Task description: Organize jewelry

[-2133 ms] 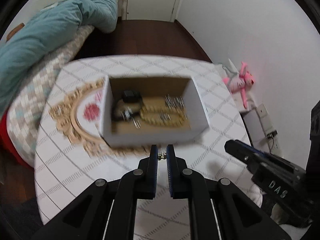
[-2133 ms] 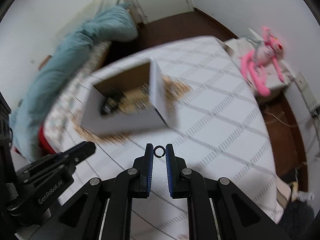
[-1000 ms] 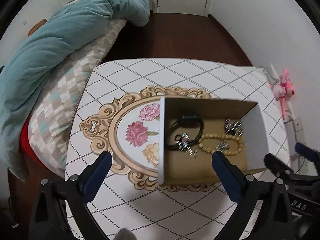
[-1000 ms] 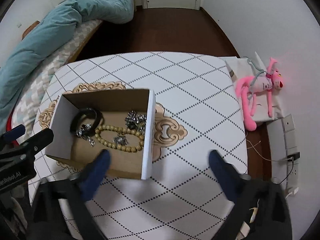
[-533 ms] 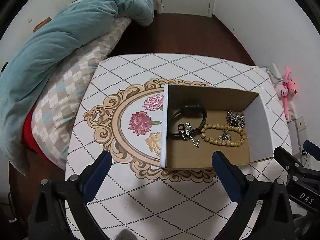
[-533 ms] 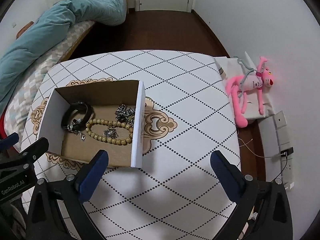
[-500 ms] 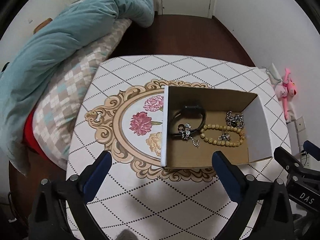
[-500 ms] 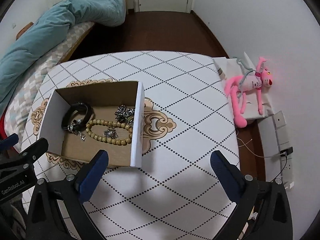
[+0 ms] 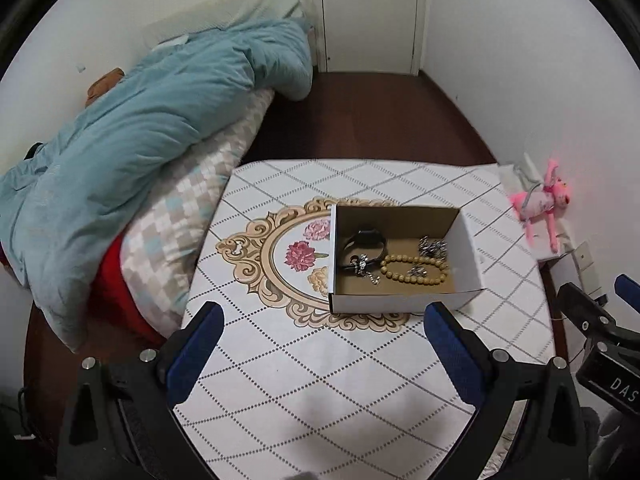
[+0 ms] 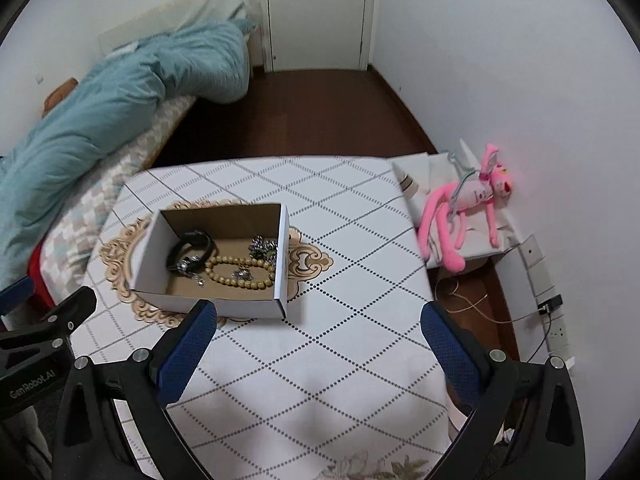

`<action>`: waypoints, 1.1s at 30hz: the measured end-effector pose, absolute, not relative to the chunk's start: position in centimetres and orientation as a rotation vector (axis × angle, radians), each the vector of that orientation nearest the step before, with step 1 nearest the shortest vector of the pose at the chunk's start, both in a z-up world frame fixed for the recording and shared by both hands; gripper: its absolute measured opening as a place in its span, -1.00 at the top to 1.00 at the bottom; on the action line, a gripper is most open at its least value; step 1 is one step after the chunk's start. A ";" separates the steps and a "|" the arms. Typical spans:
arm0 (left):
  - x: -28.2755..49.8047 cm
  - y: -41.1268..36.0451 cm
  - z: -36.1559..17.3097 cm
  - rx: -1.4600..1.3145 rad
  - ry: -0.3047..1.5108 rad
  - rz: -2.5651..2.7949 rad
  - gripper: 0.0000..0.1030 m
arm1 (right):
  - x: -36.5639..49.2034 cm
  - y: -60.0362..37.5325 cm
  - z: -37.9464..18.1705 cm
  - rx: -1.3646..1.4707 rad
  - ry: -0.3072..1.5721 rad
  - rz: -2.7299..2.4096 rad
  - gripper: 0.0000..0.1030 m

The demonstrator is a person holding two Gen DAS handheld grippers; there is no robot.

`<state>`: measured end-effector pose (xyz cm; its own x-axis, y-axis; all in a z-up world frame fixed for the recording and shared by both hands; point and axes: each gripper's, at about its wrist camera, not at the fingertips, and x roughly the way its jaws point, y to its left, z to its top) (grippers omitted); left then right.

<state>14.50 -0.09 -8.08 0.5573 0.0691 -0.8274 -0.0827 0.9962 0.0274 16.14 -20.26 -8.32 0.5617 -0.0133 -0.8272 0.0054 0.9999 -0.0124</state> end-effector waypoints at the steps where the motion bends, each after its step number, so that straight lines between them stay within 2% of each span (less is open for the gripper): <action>1: 14.1 0.0 -7.5 -0.018 0.966 0.090 -0.98 | 15.5 -20.3 -7.5 -0.008 0.959 -0.012 -1.00; 12: 9.1 0.3 -0.1 -0.055 0.847 0.073 -0.98 | 9.0 -20.1 1.1 -0.010 0.812 -0.011 -1.00; 19: 7.5 0.6 2.1 -0.071 0.820 0.064 -0.98 | 6.4 -19.7 4.7 -0.024 0.752 -0.007 -1.00; 33: 7.0 0.3 3.2 -0.069 0.850 0.040 -0.98 | 5.5 -20.5 6.4 0.003 0.759 -0.003 -1.00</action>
<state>6.96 0.27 3.16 0.6596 0.0076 -0.7516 -0.0632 0.9970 -0.0453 5.49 -20.52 6.39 0.7258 -0.0014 -0.6879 0.0039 1.0000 0.0021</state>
